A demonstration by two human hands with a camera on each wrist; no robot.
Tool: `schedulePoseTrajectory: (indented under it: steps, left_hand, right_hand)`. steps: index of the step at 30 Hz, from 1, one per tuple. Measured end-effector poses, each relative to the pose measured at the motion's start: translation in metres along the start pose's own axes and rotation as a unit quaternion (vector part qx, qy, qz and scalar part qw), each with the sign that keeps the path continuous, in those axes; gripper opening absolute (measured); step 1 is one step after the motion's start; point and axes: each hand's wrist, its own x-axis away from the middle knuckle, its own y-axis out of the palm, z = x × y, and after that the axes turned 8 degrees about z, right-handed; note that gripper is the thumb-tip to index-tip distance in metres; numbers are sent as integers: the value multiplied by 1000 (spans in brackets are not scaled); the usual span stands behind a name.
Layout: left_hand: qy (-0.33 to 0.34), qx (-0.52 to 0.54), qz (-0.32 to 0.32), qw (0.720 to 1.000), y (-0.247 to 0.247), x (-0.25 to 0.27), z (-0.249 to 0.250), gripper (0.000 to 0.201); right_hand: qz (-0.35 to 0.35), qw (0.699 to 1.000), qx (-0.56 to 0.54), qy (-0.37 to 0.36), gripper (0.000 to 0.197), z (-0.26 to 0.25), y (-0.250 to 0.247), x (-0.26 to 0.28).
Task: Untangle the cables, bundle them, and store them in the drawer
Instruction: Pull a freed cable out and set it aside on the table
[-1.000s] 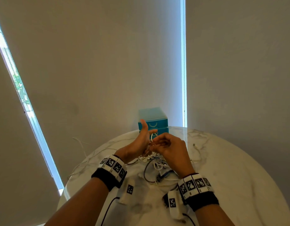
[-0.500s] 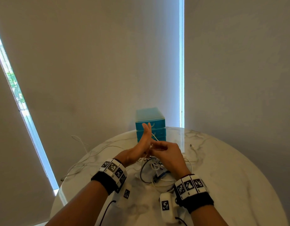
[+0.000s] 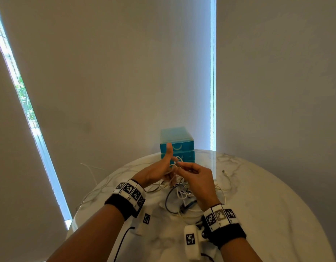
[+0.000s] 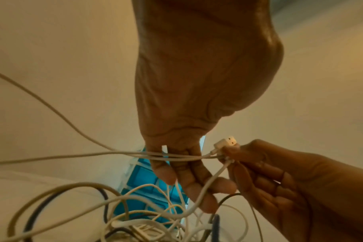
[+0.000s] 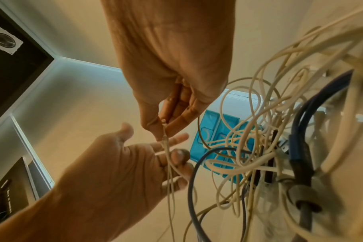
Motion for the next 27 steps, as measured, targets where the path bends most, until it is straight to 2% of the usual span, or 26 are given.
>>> schedulePoseTrajectory:
  steps: [3, 8, 13, 15, 18, 22, 24, 27]
  left_hand:
    - [-13, -104, -24, 994, -11, 4, -6, 84]
    - [-67, -143, 4, 987, -21, -3, -16, 48]
    - [30, -194, 88, 977, -18, -3, -17, 50]
    - [48, -204, 90, 974, -16, -4, -18, 54]
    - [50, -242, 65, 967, -9, -7, -24, 63]
    - [41, -226, 63, 971, -14, -8, -23, 52]
    - [31, -281, 86, 955, -24, -10, -21, 52]
    - [37, -344, 132, 929, -36, -9, -24, 54]
  right_hand:
    - [-3, 1000, -16, 17, 24, -2, 0, -1]
    - [9, 997, -62, 39, 26, -2, 4, -3]
    - [-12, 988, -118, 97, 30, -2, 8, -8]
    - [-13, 994, -69, 89, 32, -6, 12, -7]
    - [-16, 997, 80, 1, 35, -4, 16, -5]
    - [14, 994, 103, -44, 23, 2, 18, -10]
    - [19, 993, 110, -37, 23, 3, 17, -15]
    - [-68, 993, 93, 16, 26, -5, 16, -21]
